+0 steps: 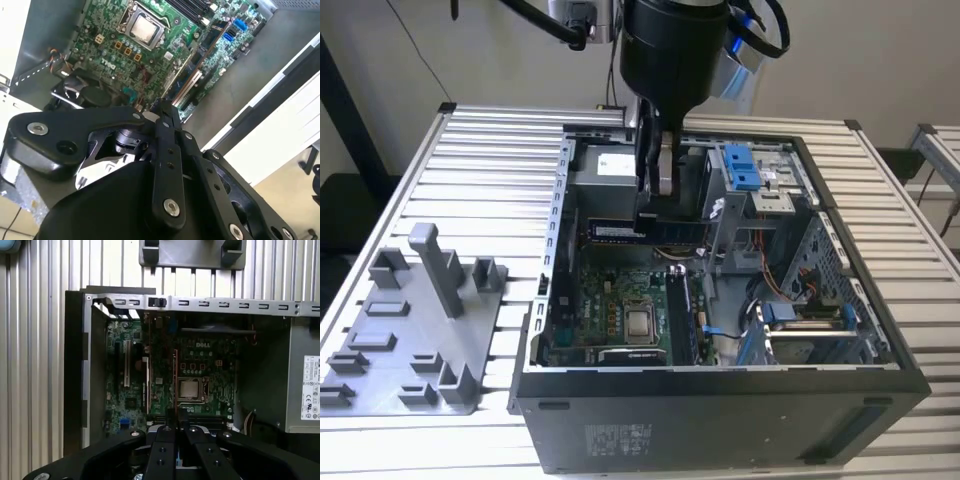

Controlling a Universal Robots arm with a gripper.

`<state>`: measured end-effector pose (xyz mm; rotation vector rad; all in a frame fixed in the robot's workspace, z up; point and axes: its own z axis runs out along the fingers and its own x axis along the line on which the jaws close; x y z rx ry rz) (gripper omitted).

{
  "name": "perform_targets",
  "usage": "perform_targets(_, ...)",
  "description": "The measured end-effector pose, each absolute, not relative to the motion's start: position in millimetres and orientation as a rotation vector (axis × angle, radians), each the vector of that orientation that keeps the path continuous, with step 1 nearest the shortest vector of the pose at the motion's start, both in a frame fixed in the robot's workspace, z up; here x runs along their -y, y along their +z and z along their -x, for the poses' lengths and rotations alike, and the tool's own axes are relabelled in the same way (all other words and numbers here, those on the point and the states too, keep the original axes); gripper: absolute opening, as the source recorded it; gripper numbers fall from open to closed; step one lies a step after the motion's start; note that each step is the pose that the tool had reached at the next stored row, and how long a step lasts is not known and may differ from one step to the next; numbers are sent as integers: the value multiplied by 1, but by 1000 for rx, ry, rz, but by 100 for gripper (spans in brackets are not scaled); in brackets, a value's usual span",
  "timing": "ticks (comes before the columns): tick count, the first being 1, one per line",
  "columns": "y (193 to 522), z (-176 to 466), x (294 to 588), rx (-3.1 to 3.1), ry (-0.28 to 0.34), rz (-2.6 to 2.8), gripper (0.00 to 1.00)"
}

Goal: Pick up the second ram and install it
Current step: 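Pick up the second ram and move it above second insertion slot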

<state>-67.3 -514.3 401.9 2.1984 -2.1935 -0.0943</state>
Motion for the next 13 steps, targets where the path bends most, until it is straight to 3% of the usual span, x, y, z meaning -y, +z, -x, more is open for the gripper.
perform_targets(13, 402, 57, 513, 2194, -94, -2198, 12)
